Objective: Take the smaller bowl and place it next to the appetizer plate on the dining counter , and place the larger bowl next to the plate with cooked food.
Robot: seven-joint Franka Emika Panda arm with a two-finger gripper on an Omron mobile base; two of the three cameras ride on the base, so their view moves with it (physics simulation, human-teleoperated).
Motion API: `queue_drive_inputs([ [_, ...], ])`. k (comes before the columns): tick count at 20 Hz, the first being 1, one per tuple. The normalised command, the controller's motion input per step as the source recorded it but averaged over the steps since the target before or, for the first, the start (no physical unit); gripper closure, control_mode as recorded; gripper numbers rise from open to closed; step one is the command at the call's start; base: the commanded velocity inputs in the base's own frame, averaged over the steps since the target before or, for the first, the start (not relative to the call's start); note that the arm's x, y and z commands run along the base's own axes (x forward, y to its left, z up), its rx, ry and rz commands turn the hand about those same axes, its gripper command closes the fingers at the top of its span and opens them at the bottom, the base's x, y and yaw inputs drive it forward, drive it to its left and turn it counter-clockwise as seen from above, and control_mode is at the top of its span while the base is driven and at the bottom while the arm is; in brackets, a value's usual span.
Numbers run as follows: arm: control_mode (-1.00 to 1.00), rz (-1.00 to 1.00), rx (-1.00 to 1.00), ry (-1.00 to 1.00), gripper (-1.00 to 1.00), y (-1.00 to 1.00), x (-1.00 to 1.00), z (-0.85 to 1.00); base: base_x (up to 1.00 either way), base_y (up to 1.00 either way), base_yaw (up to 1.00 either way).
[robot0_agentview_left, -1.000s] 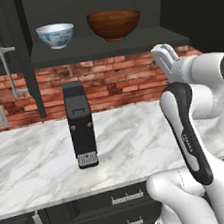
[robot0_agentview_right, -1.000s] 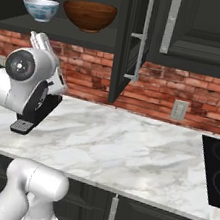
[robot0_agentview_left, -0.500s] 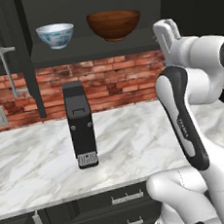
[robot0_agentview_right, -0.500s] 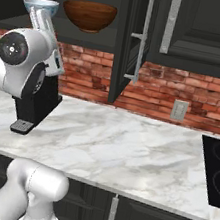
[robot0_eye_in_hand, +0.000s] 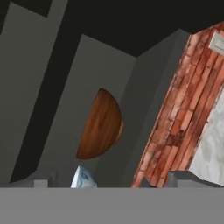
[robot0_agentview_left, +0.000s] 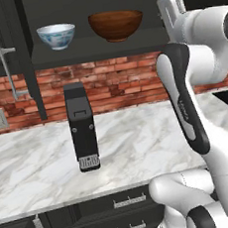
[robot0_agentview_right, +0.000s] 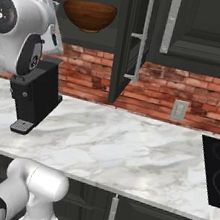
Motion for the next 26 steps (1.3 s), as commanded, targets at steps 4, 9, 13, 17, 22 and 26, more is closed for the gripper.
queue_drive_inputs([
  [4,-1.0,-0.01,0.09,0.0,-1.0,-0.06,0.47,0.09,0.0,0.0,0.0],
  [9,-1.0,0.02,0.15,0.0,-1.0,-0.19,0.53,0.0,0.0,0.0,0.0],
  [13,-1.0,0.09,0.11,0.0,-1.0,-0.02,0.53,0.0,0.0,0.0,0.0],
  [17,-1.0,0.12,0.0,0.0,-1.0,0.0,0.5,0.0,0.0,0.0,0.0],
  [22,-1.0,0.03,0.0,0.05,-1.0,-0.06,0.58,0.0,0.0,0.0,0.0],
  [26,-1.0,0.0,0.0,0.11,-1.0,0.0,0.53,0.0,0.0,0.0,0.0],
])
